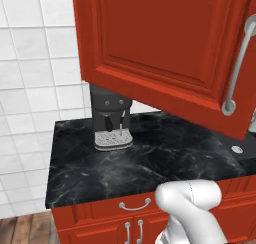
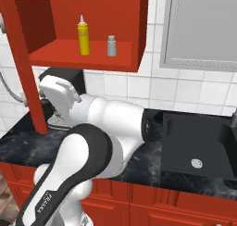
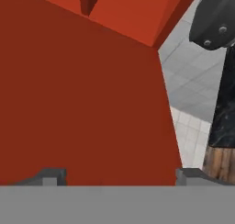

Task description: Move the mustard and shaker from the cabinet to the dining counter.

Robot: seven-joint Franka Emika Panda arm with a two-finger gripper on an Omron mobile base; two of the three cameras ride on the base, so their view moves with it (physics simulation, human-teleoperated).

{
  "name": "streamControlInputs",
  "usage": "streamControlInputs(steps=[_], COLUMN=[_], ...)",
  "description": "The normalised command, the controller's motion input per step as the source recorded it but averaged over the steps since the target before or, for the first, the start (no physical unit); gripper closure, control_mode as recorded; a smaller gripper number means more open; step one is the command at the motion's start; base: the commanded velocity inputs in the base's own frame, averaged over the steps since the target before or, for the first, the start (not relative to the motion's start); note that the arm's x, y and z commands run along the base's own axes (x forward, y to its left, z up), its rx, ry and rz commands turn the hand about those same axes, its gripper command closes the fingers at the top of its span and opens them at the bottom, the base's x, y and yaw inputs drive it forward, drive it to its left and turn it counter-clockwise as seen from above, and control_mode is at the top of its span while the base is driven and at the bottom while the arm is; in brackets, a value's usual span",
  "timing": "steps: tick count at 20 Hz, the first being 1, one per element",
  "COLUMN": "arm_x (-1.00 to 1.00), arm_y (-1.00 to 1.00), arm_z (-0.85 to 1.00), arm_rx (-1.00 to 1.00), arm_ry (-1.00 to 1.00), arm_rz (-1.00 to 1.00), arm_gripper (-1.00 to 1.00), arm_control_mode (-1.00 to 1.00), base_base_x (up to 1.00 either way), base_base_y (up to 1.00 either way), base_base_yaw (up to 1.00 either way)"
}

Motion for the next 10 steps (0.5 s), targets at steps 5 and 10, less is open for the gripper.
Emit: streamControlInputs(steps=[5,10], arm_x=[-0.70,-0.40], arm_y=[0.98,0.76], arm_z=[0.02,0.11], arm_rx=[-0.01,0.00], arm_ry=[-0.12,-0.09], arm_rz=[0.00,0.00], arm_gripper=[-1.00,-1.00], arm_control_mode=[-1.00,-1.00], base_base_x=[0.00,0.00], base_base_y=[0.00,0.00], base_base_yaw=[0.00,0.00])
